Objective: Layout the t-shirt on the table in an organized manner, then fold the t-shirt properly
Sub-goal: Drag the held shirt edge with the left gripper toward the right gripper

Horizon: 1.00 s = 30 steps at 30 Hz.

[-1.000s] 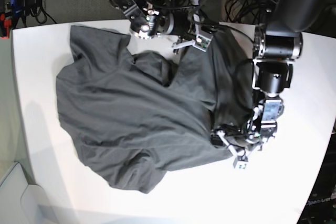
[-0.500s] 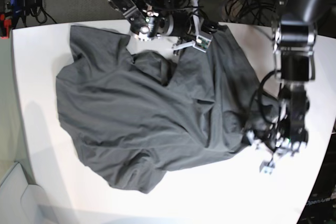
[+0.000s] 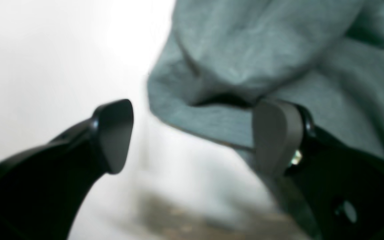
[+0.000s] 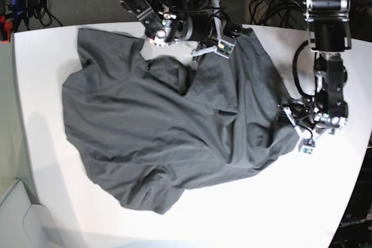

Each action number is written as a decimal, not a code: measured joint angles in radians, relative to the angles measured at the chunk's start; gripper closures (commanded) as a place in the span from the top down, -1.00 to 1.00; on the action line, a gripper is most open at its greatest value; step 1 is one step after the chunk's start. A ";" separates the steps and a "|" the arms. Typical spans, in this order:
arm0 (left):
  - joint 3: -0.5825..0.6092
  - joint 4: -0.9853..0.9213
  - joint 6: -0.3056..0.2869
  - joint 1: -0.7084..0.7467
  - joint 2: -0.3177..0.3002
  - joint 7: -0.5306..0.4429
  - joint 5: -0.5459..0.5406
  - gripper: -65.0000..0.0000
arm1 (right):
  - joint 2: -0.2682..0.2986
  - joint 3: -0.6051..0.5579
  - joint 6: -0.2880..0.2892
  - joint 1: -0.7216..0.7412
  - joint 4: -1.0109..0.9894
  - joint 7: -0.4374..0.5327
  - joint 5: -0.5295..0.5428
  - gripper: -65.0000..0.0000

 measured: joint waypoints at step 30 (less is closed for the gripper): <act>0.003 -0.437 0.010 -0.298 -0.031 -0.463 0.268 0.69 | 0.019 0.001 0.000 0.010 -0.001 0.014 0.005 -1.00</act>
